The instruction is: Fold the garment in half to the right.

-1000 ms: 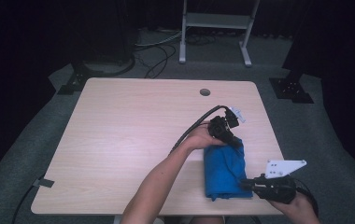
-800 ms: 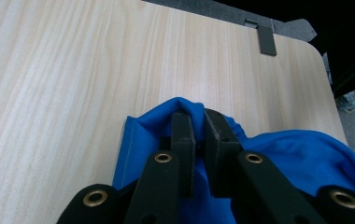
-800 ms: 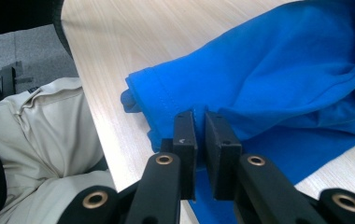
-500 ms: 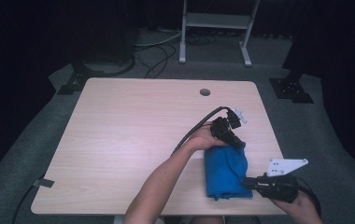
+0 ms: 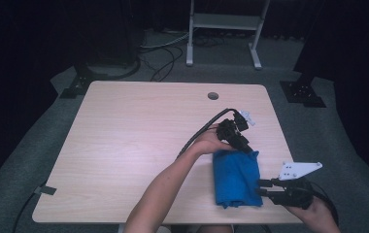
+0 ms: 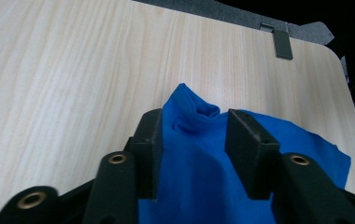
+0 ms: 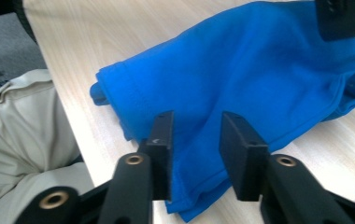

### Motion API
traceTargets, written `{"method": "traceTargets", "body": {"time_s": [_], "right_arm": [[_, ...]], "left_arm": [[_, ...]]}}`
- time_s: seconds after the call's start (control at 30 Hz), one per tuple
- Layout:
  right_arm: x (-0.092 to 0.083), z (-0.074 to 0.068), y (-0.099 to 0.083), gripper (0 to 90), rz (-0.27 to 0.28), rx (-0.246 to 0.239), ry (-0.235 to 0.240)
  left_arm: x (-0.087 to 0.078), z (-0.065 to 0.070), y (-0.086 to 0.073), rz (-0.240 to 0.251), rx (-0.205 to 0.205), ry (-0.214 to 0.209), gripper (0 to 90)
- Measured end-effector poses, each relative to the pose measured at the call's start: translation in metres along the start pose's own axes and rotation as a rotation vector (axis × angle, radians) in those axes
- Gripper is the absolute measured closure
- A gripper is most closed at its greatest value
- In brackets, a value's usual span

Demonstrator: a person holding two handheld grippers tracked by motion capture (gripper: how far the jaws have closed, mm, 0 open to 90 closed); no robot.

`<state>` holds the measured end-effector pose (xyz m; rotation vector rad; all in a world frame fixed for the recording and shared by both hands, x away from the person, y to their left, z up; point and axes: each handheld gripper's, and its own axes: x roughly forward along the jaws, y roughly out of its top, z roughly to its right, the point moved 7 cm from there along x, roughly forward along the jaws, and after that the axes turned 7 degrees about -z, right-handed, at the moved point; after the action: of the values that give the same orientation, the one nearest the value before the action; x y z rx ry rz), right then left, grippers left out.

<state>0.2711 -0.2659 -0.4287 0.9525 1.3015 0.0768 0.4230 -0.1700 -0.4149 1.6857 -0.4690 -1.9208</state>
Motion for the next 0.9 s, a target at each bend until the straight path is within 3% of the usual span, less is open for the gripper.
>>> {"method": "traceTargets", "body": {"time_s": [0.3,0.47,0.7,0.9], "right_arm": [[0.008,-0.004,0.015,54.1,-0.031,-0.02,-0.018],[0.014,-0.005,0.022,48.3,-0.044,-0.03,-0.028],[0.022,0.003,0.028,39.2,-0.06,-0.023,-0.05],[0.031,0.012,0.026,35.9,-0.069,-0.003,-0.04]], "left_arm": [[-0.016,0.004,-0.016,-0.026,0.018,0.021,46.0],[-0.02,0.008,-0.024,-0.017,0.024,0.011,44.2],[-0.017,0.015,-0.034,-0.028,0.049,-0.003,39.1],[-0.008,0.016,-0.043,-0.071,0.06,0.006,37.8]]}}
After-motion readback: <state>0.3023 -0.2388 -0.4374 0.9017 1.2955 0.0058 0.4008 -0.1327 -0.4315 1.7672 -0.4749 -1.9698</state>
